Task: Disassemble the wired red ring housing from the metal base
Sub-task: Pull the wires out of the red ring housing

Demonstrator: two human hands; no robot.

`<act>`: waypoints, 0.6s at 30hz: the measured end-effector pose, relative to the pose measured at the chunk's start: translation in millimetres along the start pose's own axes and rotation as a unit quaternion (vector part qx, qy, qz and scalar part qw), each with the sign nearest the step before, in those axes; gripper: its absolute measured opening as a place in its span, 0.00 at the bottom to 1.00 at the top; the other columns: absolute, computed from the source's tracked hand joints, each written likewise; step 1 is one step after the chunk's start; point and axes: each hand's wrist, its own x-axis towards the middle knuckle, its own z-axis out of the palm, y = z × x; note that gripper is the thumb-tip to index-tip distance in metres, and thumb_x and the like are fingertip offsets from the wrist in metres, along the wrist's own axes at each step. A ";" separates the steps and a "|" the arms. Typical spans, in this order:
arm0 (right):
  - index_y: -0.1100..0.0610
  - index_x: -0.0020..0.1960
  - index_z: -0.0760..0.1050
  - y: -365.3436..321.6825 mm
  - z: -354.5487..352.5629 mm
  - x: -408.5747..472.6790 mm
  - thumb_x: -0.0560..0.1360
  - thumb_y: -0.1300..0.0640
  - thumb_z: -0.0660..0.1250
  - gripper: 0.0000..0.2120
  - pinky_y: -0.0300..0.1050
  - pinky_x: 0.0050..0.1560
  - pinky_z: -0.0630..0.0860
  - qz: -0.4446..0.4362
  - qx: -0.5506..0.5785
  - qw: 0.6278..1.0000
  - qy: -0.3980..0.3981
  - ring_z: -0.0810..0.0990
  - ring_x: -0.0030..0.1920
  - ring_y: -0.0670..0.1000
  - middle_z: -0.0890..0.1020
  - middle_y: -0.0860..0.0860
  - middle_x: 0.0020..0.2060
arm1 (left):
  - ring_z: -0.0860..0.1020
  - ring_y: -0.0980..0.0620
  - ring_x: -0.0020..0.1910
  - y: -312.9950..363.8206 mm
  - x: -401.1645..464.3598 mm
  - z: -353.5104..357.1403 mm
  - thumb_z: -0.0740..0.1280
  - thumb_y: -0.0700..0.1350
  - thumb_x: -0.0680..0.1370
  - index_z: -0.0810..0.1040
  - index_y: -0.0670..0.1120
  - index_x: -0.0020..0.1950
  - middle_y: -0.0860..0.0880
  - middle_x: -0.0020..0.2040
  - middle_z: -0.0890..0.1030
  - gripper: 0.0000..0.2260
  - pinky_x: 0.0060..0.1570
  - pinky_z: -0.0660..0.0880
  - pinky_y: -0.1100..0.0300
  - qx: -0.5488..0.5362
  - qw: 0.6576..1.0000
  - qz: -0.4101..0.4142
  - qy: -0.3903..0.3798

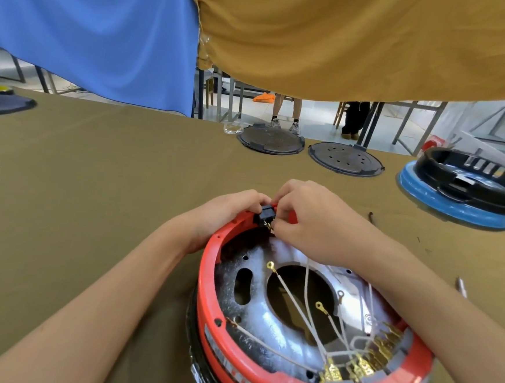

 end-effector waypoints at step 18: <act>0.66 0.41 0.79 127.8 -27.8 -38.8 0.76 0.45 0.68 0.22 0.38 0.26 0.76 0.358 0.032 0.913 -0.193 0.80 0.24 0.50 0.84 0.55 0.30 | 0.81 0.48 0.52 29.4 -24.3 -4.8 0.63 0.46 0.79 0.82 0.53 0.56 0.47 0.54 0.84 0.10 0.60 0.73 0.49 0.280 0.959 0.028 0.021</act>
